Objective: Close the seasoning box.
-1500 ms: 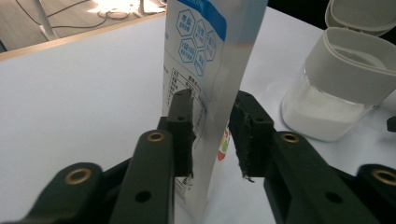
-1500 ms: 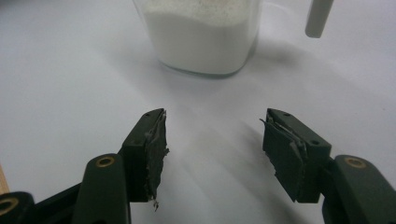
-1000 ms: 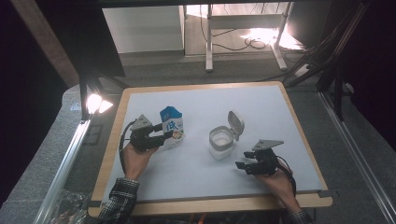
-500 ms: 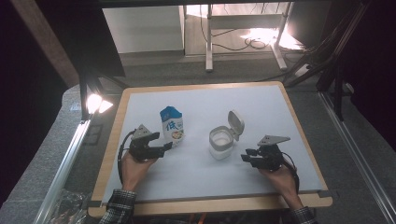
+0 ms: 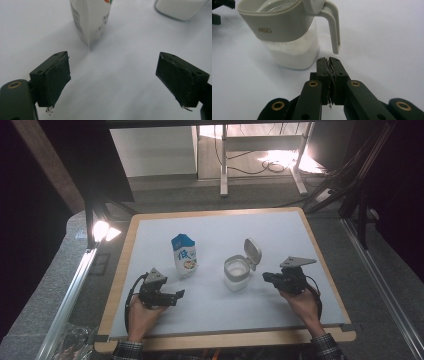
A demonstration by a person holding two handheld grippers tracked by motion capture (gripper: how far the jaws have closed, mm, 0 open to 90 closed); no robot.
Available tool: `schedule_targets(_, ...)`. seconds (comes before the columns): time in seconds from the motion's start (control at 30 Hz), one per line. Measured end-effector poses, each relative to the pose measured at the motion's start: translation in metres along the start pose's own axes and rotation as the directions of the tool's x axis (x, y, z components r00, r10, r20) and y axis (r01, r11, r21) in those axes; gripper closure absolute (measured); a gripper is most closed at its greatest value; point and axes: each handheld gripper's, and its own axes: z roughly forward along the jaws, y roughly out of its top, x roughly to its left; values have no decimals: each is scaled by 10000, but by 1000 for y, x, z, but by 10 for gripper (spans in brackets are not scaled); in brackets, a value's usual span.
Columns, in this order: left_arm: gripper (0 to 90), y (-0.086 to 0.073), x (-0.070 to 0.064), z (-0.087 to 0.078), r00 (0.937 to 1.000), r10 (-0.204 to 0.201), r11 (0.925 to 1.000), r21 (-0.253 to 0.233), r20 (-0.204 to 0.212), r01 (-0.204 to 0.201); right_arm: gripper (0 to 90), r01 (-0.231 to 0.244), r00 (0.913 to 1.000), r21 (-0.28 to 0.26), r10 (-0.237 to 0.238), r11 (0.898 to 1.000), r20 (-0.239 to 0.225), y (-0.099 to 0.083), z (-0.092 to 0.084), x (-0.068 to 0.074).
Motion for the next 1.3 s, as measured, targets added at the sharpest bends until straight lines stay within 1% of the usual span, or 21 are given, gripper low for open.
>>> schedule_targets(0.07, 120, -4, -3, -1, 9999, -123, 9999, 49, -35, 123, 867, 67, 10000, -32, -66, 10000, 54, 3, -1, 0)
schedule_targets(0.23, 115, -10, -8, -2, 9998, -139, 9996, 227, -112, 142, 867, 158, 9998, -258, -156, 9995, 98, 15, -3, -3)
schedule_targets(0.27, 113, -14, -11, -1, 9996, -116, 9991, 402, -270, 127, 867, 151, 9999, -318, -149, 9994, 67, 19, -3, -5)
schedule_targets(0.4, 109, -20, -12, 5, 9995, -178, 9975, 685, -278, 196, 867, 134, 9999, -389, -133, 9992, 49, 28, -4, -9)
schedule_targets(0.43, 109, -22, -12, 8, 9995, -115, 9974, 708, -298, 136, 867, 133, 9999, -424, -133, 9990, -1, 31, -4, -10)
schedule_targets(0.53, 99, -23, -14, 8, 9990, -21, 9975, 700, -437, 52, 867, 317, 9995, -424, -313, 9986, 97, 37, -5, -9)
schedule_targets(0.6, 98, -23, -16, 9, 9983, 131, 9971, 752, -575, -87, 867, 393, 9992, -512, -386, 9979, 143, 42, -6, -9)
schedule_targets(0.7, 79, -22, -19, 11, 9961, 474, 9946, 952, -750, -402, 866, 460, 9988, -578, -448, 9973, 212, 48, -5, -9)
schedule_targets(0.77, 79, -22, -19, 11, 9966, 390, 9952, 929, -720, -323, 866, 476, 9987, -654, -463, 9967, 206, 53, -4, -10)
schedule_targets(0.83, 79, -22, -19, 11, 9964, 442, 9949, 941, -720, -373, 866, 502, 9986, -681, -492, 9964, 172, 56, -3, -10)
schedule_targets(0.93, 79, -22, -19, 11, 9964, 449, 9948, 946, -724, -379, 866, 597, 9982, -801, -594, 9950, 72, 64, 1, -6)
schedule_targets(1.13, 79, -22, -18, 11, 9961, 497, 9943, 982, -723, -425, 865, 719, 9972, -928, -735, 9931, -139, 71, 6, 1)
schedule_targets(1.3, 79, -22, -18, 11, 9960, 521, 9941, 984, -724, -448, 864, 841, 9957, -927, -874, 9921, -322, 76, 11, 9)
